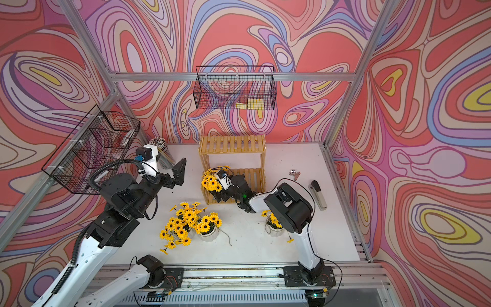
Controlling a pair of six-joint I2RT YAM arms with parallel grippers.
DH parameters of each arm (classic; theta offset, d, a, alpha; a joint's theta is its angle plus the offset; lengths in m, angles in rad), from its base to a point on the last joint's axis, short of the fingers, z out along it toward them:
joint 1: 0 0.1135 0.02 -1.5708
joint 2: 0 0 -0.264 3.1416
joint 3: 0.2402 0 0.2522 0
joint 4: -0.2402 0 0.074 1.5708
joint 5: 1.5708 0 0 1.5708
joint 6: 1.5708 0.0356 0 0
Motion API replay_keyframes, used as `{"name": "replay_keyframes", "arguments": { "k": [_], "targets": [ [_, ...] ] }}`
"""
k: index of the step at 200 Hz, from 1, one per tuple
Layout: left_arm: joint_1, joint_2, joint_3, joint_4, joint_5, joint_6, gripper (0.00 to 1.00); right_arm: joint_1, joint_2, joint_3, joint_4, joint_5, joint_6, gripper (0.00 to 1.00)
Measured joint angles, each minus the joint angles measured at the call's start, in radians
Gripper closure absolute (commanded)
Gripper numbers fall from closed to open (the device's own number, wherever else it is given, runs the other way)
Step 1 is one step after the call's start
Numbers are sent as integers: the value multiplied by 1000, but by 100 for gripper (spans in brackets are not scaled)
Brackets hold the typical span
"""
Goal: Take the sunflower pots off the shelves
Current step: Pick up the sunflower pot from the shelf.
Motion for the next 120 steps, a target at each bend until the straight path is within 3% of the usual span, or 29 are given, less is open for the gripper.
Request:
{"name": "replay_keyframes", "arguments": {
  "k": [73, 120],
  "targets": [
    [0, 0, 0, 0, 0, 0, 0, 0, 0, 2, -8, 1, 0, 38],
    [0, 0, 0, 0, 0, 0, 0, 0, -32, -47, 12, 32, 13, 49]
  ]
}}
